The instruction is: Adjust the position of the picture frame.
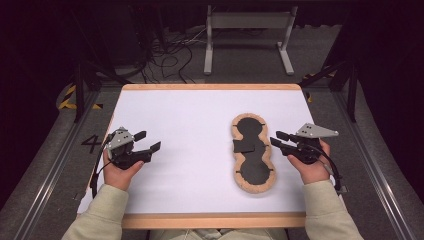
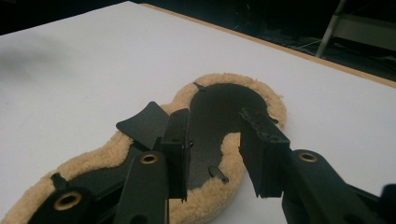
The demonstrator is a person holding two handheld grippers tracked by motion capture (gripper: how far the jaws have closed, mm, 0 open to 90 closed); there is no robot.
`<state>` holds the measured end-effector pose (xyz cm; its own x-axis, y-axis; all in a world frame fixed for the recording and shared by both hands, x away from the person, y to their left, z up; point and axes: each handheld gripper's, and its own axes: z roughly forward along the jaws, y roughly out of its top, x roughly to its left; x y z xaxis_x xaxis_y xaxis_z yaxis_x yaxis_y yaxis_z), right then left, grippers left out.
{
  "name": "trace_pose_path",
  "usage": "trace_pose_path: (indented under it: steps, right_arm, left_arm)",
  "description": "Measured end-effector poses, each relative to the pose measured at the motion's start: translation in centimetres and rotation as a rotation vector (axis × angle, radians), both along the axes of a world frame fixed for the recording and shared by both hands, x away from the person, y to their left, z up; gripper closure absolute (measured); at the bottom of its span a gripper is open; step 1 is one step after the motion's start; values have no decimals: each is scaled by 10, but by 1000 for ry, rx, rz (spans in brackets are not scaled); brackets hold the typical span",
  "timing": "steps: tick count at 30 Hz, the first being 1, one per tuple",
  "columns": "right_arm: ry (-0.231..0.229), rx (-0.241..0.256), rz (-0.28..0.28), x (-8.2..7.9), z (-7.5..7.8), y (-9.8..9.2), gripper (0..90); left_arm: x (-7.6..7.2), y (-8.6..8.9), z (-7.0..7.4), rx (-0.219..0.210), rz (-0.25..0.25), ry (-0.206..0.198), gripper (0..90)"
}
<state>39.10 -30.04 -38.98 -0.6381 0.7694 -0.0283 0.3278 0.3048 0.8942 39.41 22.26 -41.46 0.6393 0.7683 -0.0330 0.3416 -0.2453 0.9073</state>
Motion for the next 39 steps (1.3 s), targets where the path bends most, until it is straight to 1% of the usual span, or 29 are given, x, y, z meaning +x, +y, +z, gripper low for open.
trace_pose_path:
  steps: [1, 2, 4, 5, 6, 8, 10, 11, 12, 13, 14, 17, 18, 19, 20, 22, 26, 29, 31, 34, 39]
  right_arm:
    - [11, 1, -1, 1, 2, 1, 626]
    - [22, -13, -5, 4, 5, 2, 620]
    - [25, -32, -8, 9, 10, 4, 614]
    - [38, -41, -5, 13, 13, 4, 612]
    - [43, -50, -4, 15, 14, 5, 611]
    - [75, -70, -8, 22, 14, 5, 616]
    - [111, -77, -20, 30, 14, 3, 643]
    - [111, -77, -20, 30, 14, 3, 643]
    - [129, -73, -23, 33, 14, 2, 658]
    - [190, -84, -45, 42, 11, 1, 732]
    - [190, -84, -45, 42, 11, 1, 732]
    - [241, -116, -60, 49, 9, 2, 881]
    - [254, -116, -62, 51, 8, 2, 900]
    - [272, -121, -73, 54, 8, 3, 900]
    - [272, -121, -73, 54, 8, 3, 900]
    - [300, -132, -81, 58, 8, 6, 900]
    - [287, -164, -95, 65, 8, 9, 900]
    - [289, -171, -108, 71, 6, 10, 900]
    - [304, -176, -113, 75, 3, 11, 900]
    - [313, -191, -123, 80, -2, 12, 900]
    - [341, -187, -154, 91, -11, 10, 900]
  left_arm:
    - [0, 0, 0, -3, 3, 5, 307]
    - [1, 0, -1, -6, 6, 5, 307]
    - [1, 0, -1, -3, 7, 9, 307]
    - [1, 0, -1, -4, 9, 8, 307]
    - [1, 0, -1, -1, 9, 6, 307]
    - [1, 0, -1, 1, 7, 8, 307]
    - [1, -1, -2, -3, 10, 14, 307]
    - [1, -1, -2, -3, 10, 14, 307]
    - [2, 0, -2, -2, 10, 16, 307]
    - [2, 0, -2, 0, 8, 14, 307]
    - [2, 0, -2, 1, 8, 14, 307]
    - [2, 0, -2, 0, 9, 17, 307]
    - [2, 0, -2, 0, 9, 18, 307]
    - [2, 1, -2, 1, 11, 16, 307]
    - [2, 1, -2, 1, 11, 16, 307]
    - [1, 1, -2, -3, 12, 18, 306]
    - [-2, 2, -2, -3, 18, 19, 306]
    - [-3, 6, -4, -12, 31, 27, 306]
    - [-4, 9, -4, -17, 36, 31, 306]
    - [-7, 12, -5, -16, 45, 28, 306]
    - [-13, 19, -6, -12, 62, 31, 306]
